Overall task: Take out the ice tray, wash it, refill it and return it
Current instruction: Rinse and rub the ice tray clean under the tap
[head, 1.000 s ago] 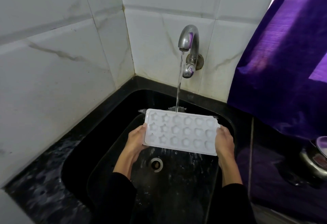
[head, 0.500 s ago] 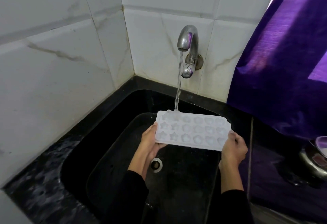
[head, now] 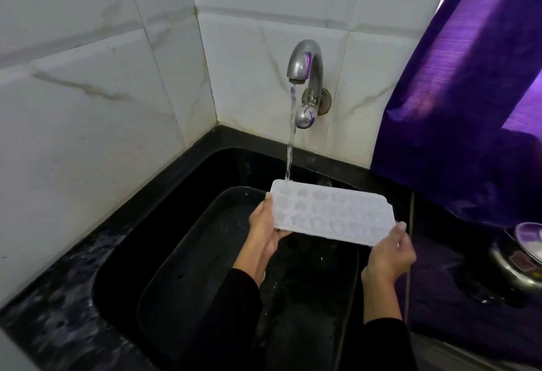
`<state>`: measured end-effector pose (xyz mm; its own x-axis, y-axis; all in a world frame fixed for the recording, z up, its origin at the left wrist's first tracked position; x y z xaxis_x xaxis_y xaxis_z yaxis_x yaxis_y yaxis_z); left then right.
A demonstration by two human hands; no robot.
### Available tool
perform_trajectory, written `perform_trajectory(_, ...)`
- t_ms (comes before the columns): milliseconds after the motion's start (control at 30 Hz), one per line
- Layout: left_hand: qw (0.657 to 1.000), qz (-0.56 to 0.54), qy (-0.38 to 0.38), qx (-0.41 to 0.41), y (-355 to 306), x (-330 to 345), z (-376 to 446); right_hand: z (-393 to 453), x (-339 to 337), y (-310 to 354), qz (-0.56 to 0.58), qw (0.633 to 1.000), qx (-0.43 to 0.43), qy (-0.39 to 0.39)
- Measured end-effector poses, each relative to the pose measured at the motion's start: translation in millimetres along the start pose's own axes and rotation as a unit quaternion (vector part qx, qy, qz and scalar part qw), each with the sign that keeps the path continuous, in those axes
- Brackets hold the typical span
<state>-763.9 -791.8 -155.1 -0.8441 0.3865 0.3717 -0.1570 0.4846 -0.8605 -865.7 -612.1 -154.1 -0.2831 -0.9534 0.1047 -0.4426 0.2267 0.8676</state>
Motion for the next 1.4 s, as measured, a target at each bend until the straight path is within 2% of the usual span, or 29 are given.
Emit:
perform_trajectory(367,0.998,-0.009,-0.050,0.033,-13.1,-9.0,7.0,-2.6,13.7,-5.5,-0.016,0.997,0.026,0.075)
perform_trajectory(800,0.991,-0.008,-0.107,0.076,-31.1,-47.5,-1.0,-26.9,35.3,-13.9,-0.059,0.991,0.023,0.114)
perform_trajectory(1400,0.970,-0.064,-0.212,0.101,-50.5,-107.1,-23.7,-62.9,66.3,-36.0,-0.131,0.973,0.033,0.187)
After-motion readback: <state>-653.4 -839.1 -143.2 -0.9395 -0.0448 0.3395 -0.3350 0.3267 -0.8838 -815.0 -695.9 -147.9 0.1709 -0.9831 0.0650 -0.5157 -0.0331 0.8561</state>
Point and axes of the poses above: each hand's wrist, its own z-axis towards the middle knuckle, its own x-axis out of the palm, y = z × x, the point moved 3 cm from there along z, towards the middle knuckle, and after that the axes turned 15 degrees about x, right-handed, at the moved point
